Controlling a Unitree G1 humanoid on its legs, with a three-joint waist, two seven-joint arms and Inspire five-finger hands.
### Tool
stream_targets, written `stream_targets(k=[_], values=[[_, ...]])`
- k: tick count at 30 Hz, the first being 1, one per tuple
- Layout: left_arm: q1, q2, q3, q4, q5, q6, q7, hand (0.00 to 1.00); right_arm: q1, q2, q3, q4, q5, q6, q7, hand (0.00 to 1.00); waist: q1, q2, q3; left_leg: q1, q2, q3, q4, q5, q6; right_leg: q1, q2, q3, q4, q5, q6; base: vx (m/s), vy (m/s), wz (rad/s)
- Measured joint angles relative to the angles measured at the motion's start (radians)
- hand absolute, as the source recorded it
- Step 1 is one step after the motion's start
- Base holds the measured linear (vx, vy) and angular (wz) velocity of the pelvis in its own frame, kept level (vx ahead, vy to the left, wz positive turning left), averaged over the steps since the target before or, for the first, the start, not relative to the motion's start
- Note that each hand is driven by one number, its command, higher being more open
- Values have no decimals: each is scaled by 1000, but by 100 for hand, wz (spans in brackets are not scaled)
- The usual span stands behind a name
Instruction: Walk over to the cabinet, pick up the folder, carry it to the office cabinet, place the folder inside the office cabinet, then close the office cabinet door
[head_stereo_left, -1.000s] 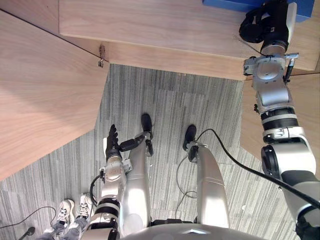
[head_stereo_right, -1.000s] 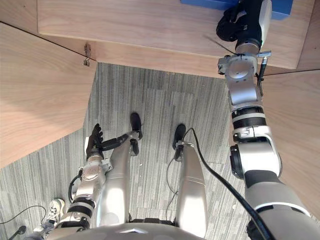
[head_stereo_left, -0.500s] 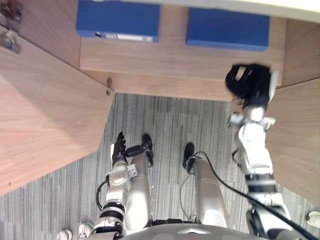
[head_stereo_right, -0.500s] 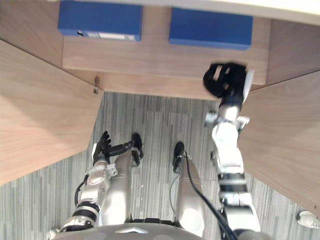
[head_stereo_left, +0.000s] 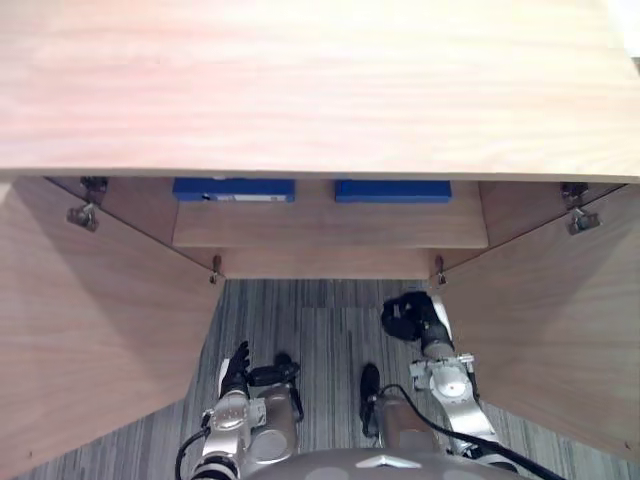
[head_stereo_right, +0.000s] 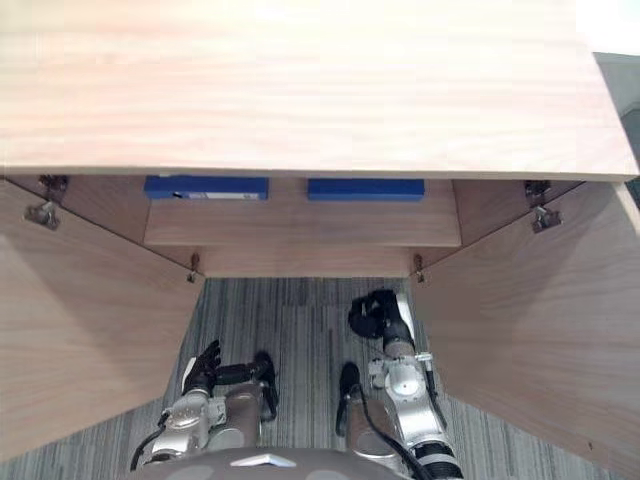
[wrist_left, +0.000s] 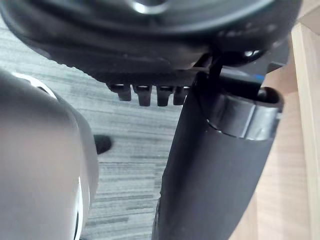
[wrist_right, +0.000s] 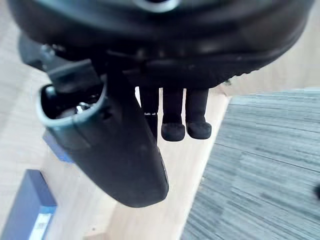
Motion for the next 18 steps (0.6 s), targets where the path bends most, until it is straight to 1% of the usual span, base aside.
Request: stream_targets(k=[3,4,5,7,8,11,14,18], values=[[5,6,-1,33,31,7,-6,100,-2,-5,-4,115,0,9,-1,0,-2,8,-21,89,-10,25,-80,24,-5,60,3,18,-42,20,2,77,19,-22],[5,7,-1,40,32,7,-7,100,-2,-6,-7,137,0,11,-1,0,-2,8,-30,100,-13,27,-93,29,-7,65,3,21,-46,21,2,34,8,-16],[5,7,-1,51,32,8,-8,100,-5,-5,-23,185,0,15,-1,0,-3,12,-52,111,-16,29,-116,41,-6,67,5,23,-54,29,1,17,1,-11],[5,7,-1,60,40,8,-8,100,-23,-2,-64,264,10,29,-5,0,-6,14,-62,139,-18,29,-147,57,-8,84,10,25,-65,39,0,-11,-6,-6],[6,7,-1,67,48,9,-9,100,-27,-1,-93,303,10,37,-8,100,-7,14,-65,160,-20,29,-163,65,-8,99,10,25,-71,43,-1,-80,-10,-3],[8,7,1,89,51,10,-9,100,-26,-8,-147,373,23,47,-22,100,-8,10,-72,194,-34,28,-211,96,-5,118,6,25,-88,48,-8,-99,-3,-2],[17,6,7,108,49,23,-11,100,-19,-18,-161,427,51,61,-25,100,-9,12,-75,236,-44,23,-276,132,-6,131,5,22,-96,52,-8,-151,10,2],[23,6,14,109,51,28,-14,100,-14,-22,-199,444,61,75,-23,100,-10,11,-87,241,-57,19,-280,136,-8,134,-3,24,-98,57,0,-152,32,1]])
